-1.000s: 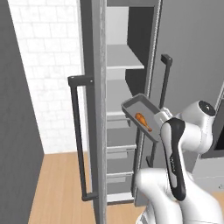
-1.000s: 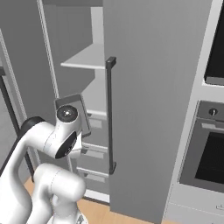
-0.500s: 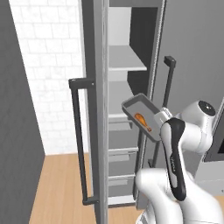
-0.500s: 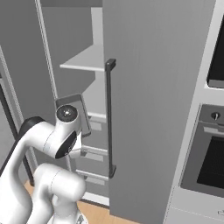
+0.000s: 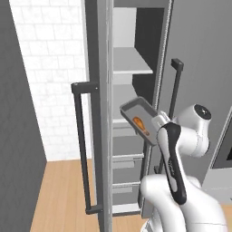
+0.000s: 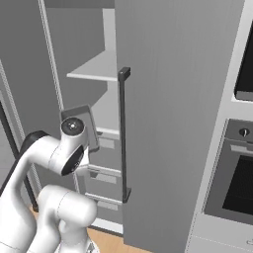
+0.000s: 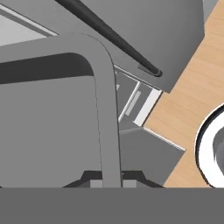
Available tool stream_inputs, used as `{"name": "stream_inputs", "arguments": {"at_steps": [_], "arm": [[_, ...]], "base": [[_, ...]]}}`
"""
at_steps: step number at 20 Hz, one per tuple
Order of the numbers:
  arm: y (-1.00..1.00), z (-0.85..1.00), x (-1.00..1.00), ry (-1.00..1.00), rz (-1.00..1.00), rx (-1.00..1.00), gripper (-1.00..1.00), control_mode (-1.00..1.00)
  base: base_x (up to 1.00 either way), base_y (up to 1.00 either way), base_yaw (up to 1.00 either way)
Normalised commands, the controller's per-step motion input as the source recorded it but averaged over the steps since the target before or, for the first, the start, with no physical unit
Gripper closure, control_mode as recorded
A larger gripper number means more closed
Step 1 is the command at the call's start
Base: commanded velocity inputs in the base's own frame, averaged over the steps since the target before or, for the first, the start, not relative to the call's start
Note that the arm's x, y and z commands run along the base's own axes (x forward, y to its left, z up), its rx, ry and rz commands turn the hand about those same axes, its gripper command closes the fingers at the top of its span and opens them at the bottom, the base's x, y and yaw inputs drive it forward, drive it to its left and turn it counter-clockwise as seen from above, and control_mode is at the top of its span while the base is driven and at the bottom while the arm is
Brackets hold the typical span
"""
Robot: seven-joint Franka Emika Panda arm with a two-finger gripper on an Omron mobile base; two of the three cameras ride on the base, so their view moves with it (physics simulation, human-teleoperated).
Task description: Take the meat container that has the chicken drumstick and place it on the second highest rack of the freezer. Then take the vegetable container that has the carrot and broccoli and place it on the highest rack of the freezer.
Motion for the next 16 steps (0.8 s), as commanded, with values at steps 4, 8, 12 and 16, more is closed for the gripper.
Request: {"name": "stream_inputs", "arguments": {"at_steps": [4,8,12,16], "arm": [[0.16,0.00,0.11,0.00,-0.07,0.00,1.00,-1.00],[0.05,0.00,0.00,-0.01,-0.18,0.00,1.00,-1.00],[0.00,0.00,0.00,-0.06,-0.09,0.01,1.00,-1.00],[0.00,0.00,0.01,-0.02,0.00,0.02,1.00,-1.00]], "base": [[0.00,0.00,0.00],[0.00,0.00,0.00],[0.00,0.00,0.00],[0.00,0.00,0.00]]}}
